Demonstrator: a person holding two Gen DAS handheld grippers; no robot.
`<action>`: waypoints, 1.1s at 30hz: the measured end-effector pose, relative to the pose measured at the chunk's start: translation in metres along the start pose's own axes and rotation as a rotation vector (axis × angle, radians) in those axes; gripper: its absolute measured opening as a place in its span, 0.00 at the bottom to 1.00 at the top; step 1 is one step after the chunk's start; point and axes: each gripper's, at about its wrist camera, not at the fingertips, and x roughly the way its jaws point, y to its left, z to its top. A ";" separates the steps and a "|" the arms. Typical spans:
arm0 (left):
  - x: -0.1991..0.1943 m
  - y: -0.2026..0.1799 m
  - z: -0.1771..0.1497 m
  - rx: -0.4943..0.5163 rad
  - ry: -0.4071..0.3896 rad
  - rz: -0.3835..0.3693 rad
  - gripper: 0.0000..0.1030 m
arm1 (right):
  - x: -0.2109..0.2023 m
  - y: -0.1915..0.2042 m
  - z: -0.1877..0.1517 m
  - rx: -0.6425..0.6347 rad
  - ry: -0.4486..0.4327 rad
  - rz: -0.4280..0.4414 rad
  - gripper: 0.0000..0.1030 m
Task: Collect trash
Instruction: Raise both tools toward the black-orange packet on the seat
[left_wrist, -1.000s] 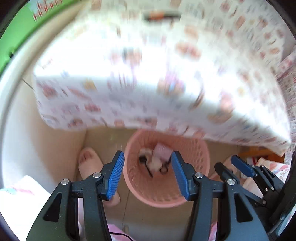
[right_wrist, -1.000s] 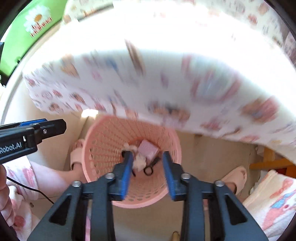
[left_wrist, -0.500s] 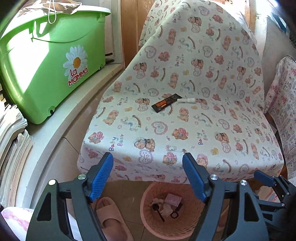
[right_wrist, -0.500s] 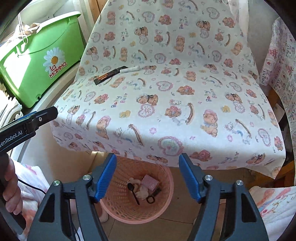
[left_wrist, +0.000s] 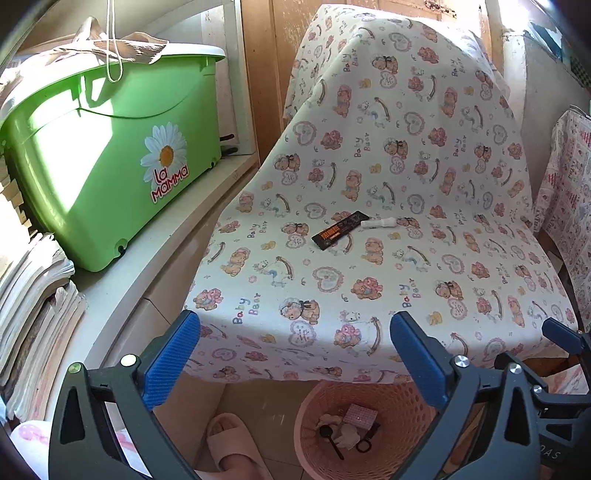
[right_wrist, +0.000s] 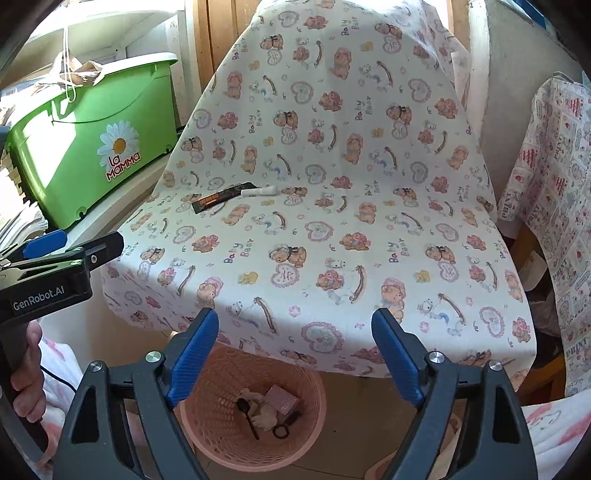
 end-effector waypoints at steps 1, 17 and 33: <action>0.001 0.000 0.000 0.010 0.000 0.006 0.99 | 0.000 0.000 0.000 0.003 0.004 -0.002 0.84; 0.015 -0.019 0.008 0.128 0.021 -0.047 0.99 | -0.009 -0.016 0.012 0.045 -0.019 -0.012 0.84; 0.069 0.008 0.084 0.166 0.087 -0.107 0.99 | 0.008 -0.055 0.091 -0.049 -0.050 0.015 0.84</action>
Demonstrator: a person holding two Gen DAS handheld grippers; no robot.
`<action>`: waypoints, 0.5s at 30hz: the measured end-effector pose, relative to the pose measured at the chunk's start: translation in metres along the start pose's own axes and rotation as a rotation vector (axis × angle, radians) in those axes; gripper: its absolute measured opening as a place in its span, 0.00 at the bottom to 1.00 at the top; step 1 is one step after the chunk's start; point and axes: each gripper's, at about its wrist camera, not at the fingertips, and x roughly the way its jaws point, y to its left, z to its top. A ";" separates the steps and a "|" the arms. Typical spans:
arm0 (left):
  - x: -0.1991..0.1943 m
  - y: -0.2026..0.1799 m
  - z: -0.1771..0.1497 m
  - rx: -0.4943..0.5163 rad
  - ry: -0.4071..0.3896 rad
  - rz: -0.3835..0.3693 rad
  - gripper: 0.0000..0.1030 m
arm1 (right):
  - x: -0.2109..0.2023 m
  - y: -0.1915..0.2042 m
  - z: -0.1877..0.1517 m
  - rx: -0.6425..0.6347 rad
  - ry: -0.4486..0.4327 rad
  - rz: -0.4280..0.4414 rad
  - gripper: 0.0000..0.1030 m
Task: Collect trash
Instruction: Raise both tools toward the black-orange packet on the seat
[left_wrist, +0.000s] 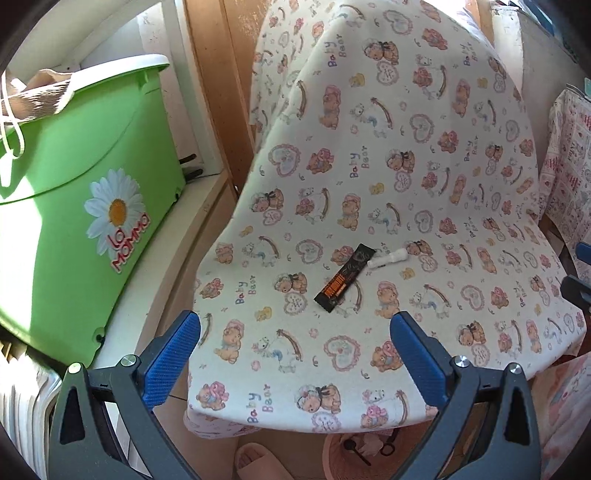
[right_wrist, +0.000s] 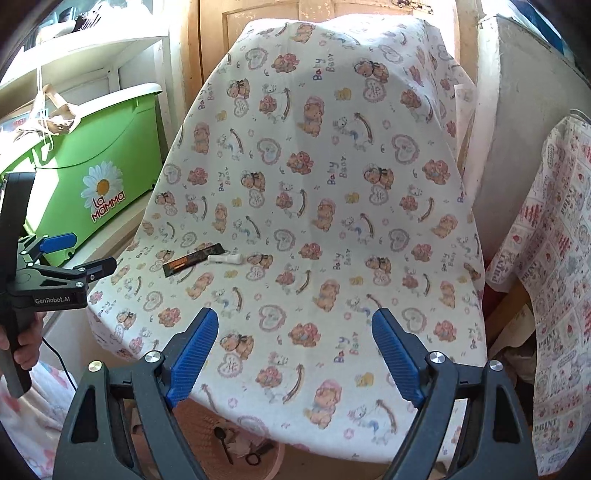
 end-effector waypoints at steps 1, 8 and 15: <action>0.006 0.000 0.001 0.018 0.015 -0.031 0.99 | 0.007 -0.002 0.004 -0.004 0.005 0.005 0.84; 0.047 0.005 0.000 -0.018 0.088 -0.042 0.99 | 0.068 -0.013 0.018 0.063 0.107 0.036 0.84; 0.087 0.001 0.008 -0.058 0.174 -0.026 0.99 | 0.103 -0.021 0.034 0.180 0.152 0.085 0.84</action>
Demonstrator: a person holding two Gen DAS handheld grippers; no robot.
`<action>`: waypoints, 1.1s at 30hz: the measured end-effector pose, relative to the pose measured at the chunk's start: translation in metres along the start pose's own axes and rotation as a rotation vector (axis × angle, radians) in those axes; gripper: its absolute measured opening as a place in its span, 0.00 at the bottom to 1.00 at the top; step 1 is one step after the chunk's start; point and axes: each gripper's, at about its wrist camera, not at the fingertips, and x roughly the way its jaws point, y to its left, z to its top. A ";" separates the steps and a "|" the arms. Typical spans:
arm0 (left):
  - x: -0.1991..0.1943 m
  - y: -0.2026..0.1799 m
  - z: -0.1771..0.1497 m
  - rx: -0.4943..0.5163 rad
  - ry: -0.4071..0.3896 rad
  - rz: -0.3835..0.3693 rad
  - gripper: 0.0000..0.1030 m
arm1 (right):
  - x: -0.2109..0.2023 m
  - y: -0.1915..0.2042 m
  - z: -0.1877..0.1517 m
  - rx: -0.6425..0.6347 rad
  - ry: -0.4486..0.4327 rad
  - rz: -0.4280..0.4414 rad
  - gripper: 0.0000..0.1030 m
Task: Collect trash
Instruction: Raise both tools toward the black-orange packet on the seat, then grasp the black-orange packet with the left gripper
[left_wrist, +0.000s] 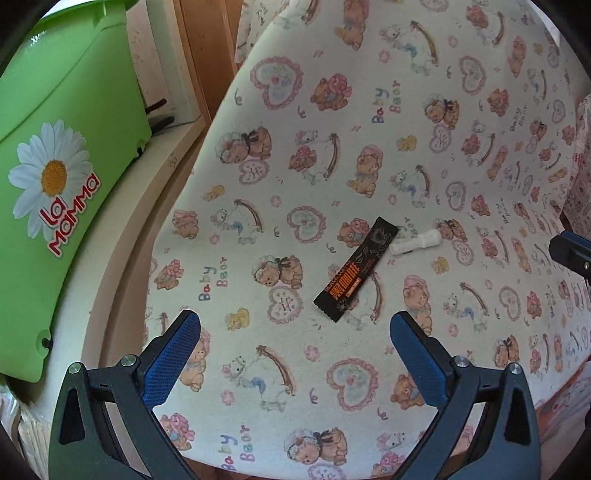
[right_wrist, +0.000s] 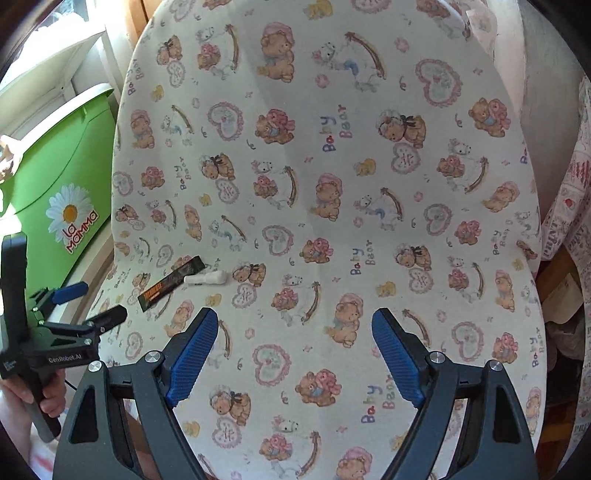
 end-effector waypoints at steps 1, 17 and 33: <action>0.006 -0.001 0.001 -0.008 0.018 0.001 0.99 | 0.005 -0.001 0.004 0.017 0.005 0.004 0.84; 0.021 -0.024 0.009 -0.044 0.024 0.008 0.93 | 0.026 -0.008 0.019 0.140 0.022 -0.033 0.84; 0.036 -0.016 0.007 -0.097 0.042 0.014 0.66 | 0.019 -0.008 0.015 0.108 0.015 -0.049 0.84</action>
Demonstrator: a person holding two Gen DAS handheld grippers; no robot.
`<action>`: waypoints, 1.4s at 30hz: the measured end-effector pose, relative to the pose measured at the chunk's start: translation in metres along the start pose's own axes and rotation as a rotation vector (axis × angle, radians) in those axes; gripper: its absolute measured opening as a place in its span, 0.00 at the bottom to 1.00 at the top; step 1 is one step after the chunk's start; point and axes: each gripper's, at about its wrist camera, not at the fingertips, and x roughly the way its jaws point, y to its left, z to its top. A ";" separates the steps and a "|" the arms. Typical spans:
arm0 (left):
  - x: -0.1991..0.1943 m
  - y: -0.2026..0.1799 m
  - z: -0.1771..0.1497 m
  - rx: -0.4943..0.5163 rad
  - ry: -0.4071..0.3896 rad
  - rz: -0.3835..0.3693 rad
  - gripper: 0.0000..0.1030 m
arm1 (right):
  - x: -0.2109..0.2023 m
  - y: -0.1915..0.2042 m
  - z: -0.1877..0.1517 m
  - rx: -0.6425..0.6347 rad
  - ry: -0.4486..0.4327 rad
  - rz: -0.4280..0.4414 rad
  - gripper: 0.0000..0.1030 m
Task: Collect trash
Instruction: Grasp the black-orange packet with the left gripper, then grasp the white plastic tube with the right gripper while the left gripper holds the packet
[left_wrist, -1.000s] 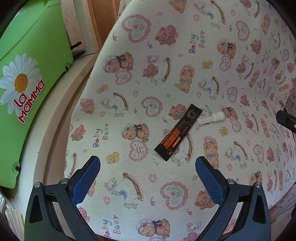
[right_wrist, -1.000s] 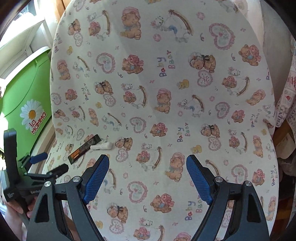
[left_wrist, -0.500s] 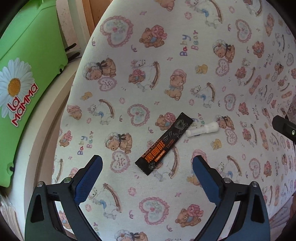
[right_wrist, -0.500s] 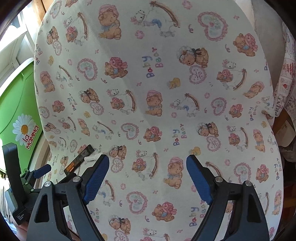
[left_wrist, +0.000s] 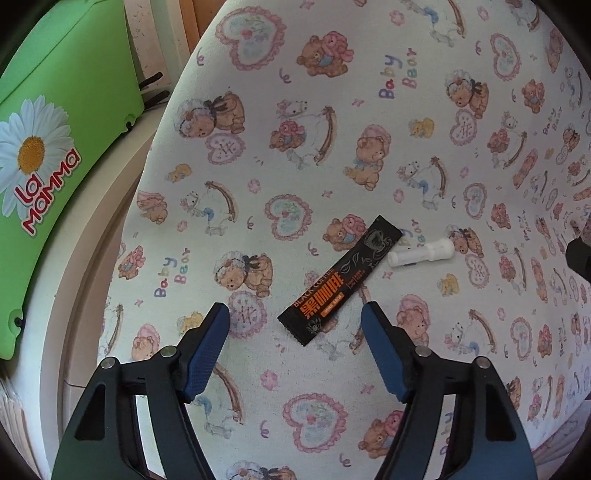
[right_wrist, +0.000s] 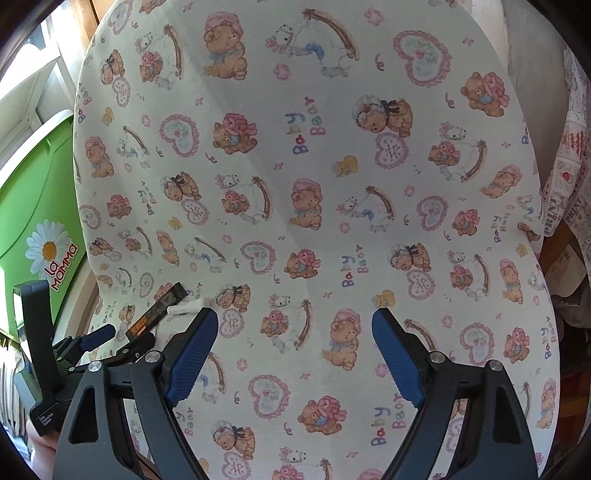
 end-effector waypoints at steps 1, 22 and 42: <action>-0.001 0.002 -0.003 -0.014 0.000 -0.006 0.59 | 0.000 0.002 0.000 -0.016 -0.002 -0.011 0.84; -0.038 -0.004 -0.005 -0.005 -0.053 -0.091 0.01 | 0.016 0.034 0.002 -0.097 0.035 0.098 0.83; -0.099 0.013 -0.004 0.031 -0.314 -0.048 0.01 | 0.087 0.120 -0.011 -0.449 0.086 0.113 0.49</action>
